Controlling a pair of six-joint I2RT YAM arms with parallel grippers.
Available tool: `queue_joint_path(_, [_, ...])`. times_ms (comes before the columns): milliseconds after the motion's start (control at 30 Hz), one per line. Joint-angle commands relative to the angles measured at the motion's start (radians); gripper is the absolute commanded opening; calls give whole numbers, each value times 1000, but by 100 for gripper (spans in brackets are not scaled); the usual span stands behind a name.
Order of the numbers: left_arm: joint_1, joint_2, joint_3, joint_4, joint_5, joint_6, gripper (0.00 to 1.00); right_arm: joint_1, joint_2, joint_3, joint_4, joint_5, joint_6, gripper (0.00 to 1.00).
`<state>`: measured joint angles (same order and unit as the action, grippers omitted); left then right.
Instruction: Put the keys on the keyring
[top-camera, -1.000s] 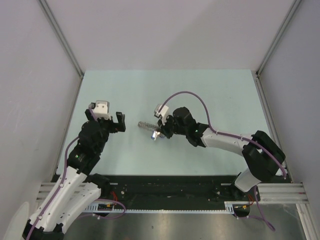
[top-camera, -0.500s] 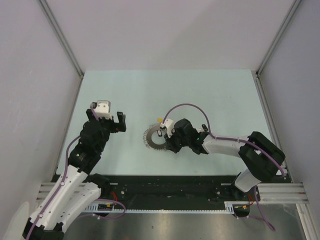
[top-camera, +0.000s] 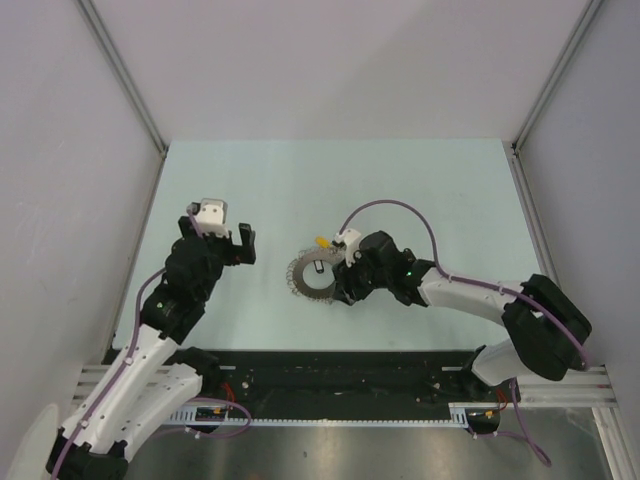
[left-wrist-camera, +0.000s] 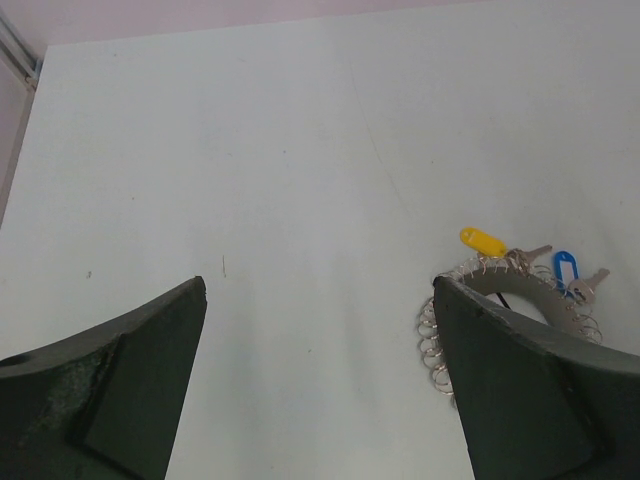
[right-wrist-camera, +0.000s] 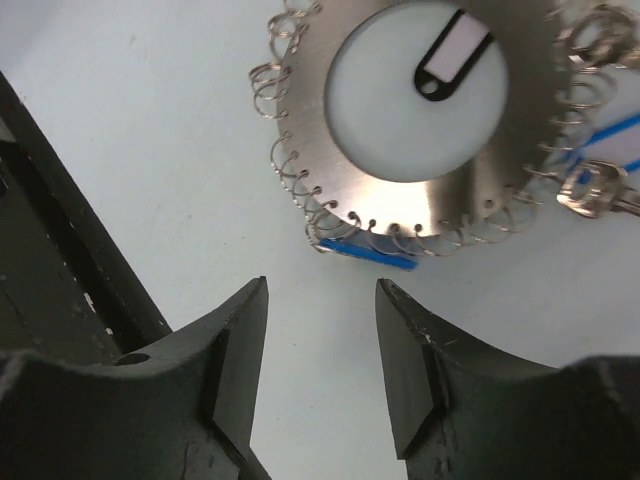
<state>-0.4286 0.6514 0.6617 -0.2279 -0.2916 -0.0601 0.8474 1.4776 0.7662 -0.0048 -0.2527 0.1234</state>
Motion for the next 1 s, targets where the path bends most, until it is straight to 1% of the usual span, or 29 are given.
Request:
queue_joint_path(0, [8,11,1,12,48,5,100,-76,-102,-1,-92,12,68,55])
queue_joint_path(67, [8,20,3,15,77,-3,100,-106,-132,1,-121,48,65,59])
queue_joint_path(167, [8,60,4,19,135,-7,100,-146,-148,-1,-158,61,45,59])
queue_joint_path(333, [7,148,38,-11,210,-18,100,-182,-106,-4,-149,38,42,58])
queue_joint_path(400, [4,172,38,-10,262,-43,100,-183,-76,-5,-126,20,45,57])
queue_joint_path(467, [-18,188,35,-1,282,-79,100,-183,-60,-7,-110,9,53,56])
queue_joint_path(500, [-33,206,32,2,311,-90,100,-185,-56,-8,-100,9,53,56])
queue_joint_path(633, [-172,270,27,18,318,-151,100,-203,-78,-36,-80,42,56,56])
queue_joint_path(700, [-211,301,13,70,334,-204,100,-215,-106,-60,-75,67,56,56])
queue_joint_path(733, [-248,332,-5,91,348,-220,100,-229,-140,-71,-70,85,58,56])
queue_joint_path(800, [-283,375,-14,128,348,-253,100,-241,-177,-103,-61,104,64,56])
queue_joint_path(833, [-315,422,-5,128,347,-260,100,-248,-203,-113,-57,121,67,56])
queue_joint_path(967, [-374,537,32,127,361,-285,100,-264,-327,-171,-34,168,74,57])
